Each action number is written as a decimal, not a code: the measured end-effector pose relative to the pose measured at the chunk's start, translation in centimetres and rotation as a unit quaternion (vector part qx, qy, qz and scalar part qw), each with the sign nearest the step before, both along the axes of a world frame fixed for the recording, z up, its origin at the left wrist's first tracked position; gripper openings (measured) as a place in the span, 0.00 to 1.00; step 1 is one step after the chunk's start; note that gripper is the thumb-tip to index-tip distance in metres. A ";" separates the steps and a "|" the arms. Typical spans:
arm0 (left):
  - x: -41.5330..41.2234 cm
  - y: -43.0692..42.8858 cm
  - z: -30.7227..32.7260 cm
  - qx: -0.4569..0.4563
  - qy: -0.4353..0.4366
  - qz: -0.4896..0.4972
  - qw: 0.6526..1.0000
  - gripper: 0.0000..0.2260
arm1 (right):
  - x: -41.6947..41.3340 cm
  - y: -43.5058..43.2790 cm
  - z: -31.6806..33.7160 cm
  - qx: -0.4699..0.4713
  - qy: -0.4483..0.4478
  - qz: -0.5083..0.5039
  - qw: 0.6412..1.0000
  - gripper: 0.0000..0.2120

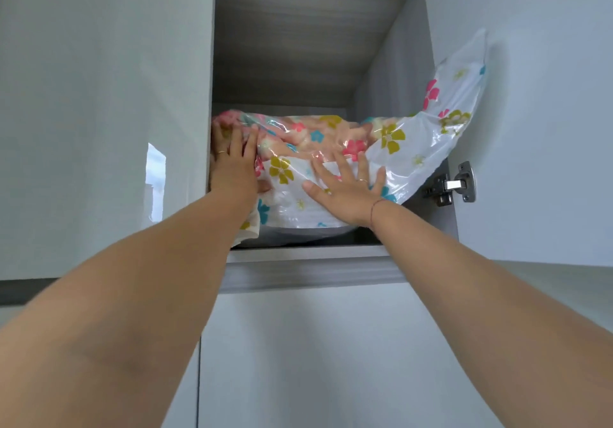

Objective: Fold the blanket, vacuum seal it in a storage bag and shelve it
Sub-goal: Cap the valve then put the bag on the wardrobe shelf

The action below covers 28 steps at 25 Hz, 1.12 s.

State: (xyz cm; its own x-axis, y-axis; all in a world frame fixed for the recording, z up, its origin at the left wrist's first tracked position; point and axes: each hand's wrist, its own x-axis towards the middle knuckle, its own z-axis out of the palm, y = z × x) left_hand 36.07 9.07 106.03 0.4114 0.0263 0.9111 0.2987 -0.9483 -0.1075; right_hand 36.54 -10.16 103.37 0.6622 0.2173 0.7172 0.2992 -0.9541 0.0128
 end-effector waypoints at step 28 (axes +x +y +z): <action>0.4 0.6 -5.5 -0.078 0.125 -0.121 0.982 0.47 | 3.9 -8.3 -1.5 0.382 0.106 0.167 0.903 0.55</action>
